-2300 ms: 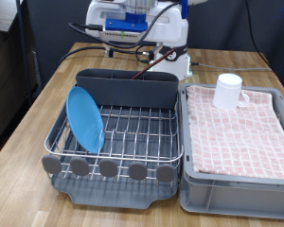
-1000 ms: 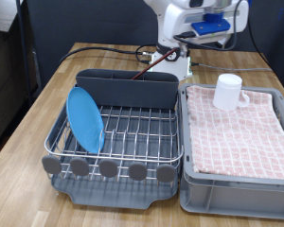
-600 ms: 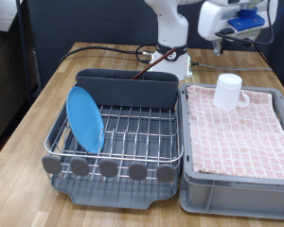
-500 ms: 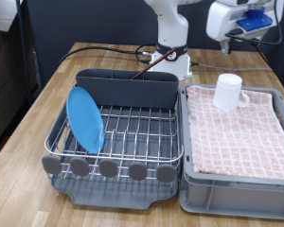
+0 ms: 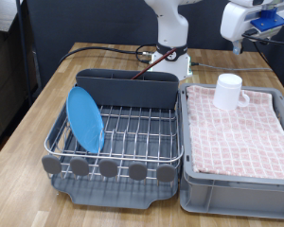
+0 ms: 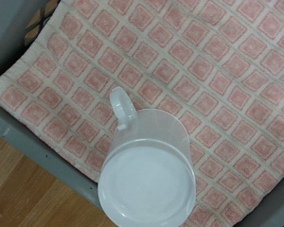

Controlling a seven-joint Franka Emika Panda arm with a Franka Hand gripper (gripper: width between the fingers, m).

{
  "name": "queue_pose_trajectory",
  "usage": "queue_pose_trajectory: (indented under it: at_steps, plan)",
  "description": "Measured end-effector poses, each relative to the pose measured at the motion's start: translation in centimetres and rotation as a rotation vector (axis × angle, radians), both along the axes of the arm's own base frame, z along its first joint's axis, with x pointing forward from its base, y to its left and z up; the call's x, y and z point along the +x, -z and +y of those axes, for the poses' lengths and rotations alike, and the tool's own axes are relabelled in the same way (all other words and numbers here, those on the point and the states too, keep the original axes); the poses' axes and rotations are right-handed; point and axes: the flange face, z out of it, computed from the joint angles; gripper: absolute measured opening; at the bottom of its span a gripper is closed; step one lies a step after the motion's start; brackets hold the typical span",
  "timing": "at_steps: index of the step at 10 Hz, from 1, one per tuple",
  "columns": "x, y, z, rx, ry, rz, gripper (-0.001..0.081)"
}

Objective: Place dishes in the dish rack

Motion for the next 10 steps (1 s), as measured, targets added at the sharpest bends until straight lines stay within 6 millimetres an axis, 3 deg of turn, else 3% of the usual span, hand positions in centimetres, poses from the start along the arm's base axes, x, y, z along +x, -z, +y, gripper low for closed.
queue_pose_trajectory:
  at_steps: [4, 7, 10]
  plan:
    - [-0.8, 0.1, 3.7, -0.024, -0.086, 0.004, 0.0803]
    - [-0.9, 0.3, 5.3, -0.067, -0.087, 0.022, 0.0803]
    - [-0.3, 3.7, 5.4, -0.151, -0.108, 0.098, 0.0803]
